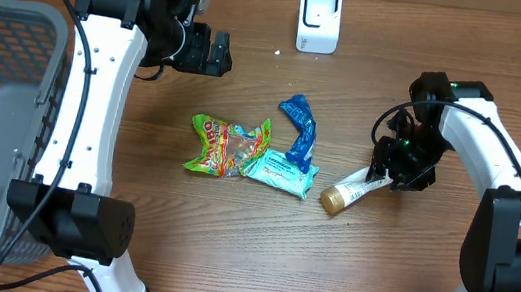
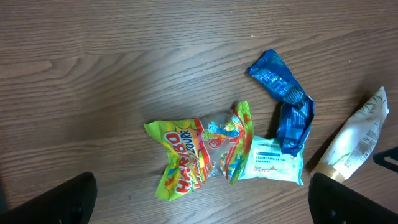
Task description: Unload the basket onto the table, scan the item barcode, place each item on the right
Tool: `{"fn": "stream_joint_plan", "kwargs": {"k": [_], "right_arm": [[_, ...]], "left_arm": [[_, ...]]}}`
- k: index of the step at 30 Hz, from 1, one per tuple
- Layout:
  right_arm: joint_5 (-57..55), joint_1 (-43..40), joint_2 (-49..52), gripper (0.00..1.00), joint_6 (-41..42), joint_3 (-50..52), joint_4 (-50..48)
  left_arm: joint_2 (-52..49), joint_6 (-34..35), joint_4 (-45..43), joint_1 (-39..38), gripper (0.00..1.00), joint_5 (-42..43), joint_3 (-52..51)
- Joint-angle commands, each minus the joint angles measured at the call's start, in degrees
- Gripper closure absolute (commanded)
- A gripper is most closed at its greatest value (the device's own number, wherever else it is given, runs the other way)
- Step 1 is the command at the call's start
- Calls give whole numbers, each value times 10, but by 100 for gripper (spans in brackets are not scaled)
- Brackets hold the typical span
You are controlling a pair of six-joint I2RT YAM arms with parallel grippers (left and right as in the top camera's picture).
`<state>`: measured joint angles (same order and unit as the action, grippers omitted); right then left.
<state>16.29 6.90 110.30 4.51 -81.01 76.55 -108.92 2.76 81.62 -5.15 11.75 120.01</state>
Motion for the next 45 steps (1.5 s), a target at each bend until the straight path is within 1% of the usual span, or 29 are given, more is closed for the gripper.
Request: {"fn": "stream_joint_plan", "kwargs": {"k": [1, 13, 45], "right_arm": [[3, 2, -16, 47, 1, -12, -2], [3, 1, -16, 47, 2, -49, -4], [3, 1, -16, 47, 1, -49, 2]], "left_arm": [[3, -11, 0, 1, 0, -2, 10], [3, -11, 0, -4, 0, -2, 10], [3, -11, 0, -5, 0, -2, 10]]}}
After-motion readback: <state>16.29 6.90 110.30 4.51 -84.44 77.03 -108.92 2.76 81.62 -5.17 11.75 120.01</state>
